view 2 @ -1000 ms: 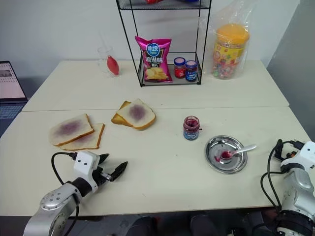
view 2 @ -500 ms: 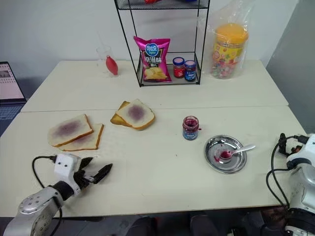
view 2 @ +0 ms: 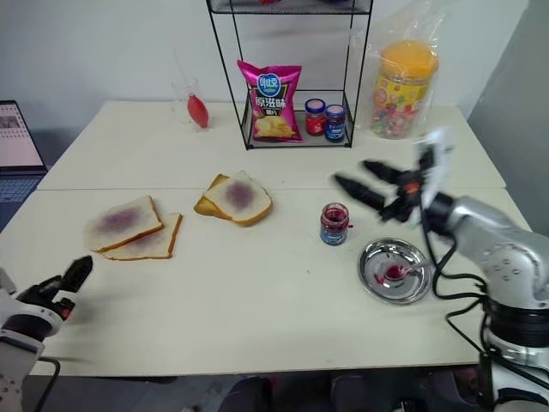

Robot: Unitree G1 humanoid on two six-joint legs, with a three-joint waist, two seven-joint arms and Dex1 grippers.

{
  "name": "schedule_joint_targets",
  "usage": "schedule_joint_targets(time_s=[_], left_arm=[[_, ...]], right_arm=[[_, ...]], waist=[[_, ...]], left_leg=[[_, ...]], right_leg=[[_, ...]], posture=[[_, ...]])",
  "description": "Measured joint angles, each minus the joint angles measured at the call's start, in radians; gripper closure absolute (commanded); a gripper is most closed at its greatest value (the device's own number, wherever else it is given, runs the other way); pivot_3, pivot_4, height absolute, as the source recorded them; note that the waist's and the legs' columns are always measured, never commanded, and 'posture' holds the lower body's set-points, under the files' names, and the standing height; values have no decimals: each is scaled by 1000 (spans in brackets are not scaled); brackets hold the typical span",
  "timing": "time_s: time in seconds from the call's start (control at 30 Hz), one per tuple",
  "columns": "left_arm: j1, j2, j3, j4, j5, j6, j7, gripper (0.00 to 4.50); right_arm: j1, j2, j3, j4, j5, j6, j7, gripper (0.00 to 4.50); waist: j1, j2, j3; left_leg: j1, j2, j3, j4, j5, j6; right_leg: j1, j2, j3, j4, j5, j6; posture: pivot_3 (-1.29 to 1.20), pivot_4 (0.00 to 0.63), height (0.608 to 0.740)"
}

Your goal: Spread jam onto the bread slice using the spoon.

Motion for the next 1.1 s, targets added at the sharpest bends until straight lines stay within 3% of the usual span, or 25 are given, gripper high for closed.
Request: schedule_joint_targets(time_s=[0.13, 0.37, 0.63, 0.73, 1.1], left_arm=[[-115, 79, 3, 246, -26, 43, -48, 21], [-315, 174, -122, 540, 32, 24, -248, 21], [-477, 191, -210, 730, 123, -60, -314, 21], [-498, 191, -210, 760, 138, -76, -325, 472], [-547, 217, -221, 850, 182, -74, -333, 2904]], right_arm=[[-42, 13, 133, 34, -47, -2, 127, 0], [-92, 101, 325, 137, -220, -96, 266, 0], [-96, 153, 345, 166, -283, -121, 270, 0], [-96, 153, 341, 166, -288, -121, 271, 0], [-94, 162, 308, 166, -299, -123, 264, 0]], waist=[[16, -2, -1], [16, -2, -1], [22, -2, -1], [22, -2, -1], [20, -2, 0]], left_leg=[[-1, -1, -1, 3, 0, 0], [-1, 0, -4, 5, 0, 0], [-2, -1, -7, 5, 0, 0], [-2, -1, -7, 5, 0, 0], [-4, -1, -11, 7, 0, 0]], right_leg=[[0, -1, -3, 0, 0, 1], [0, 0, -6, 3, 1, 0], [0, -1, -8, 3, 3, -4], [0, -1, -8, 3, 3, -4], [1, -1, -11, 3, 3, -4]], posture=[[0, 150, 740], [0, 150, 740], [0, 150, 740], [0, 150, 740], [0, 150, 740]])
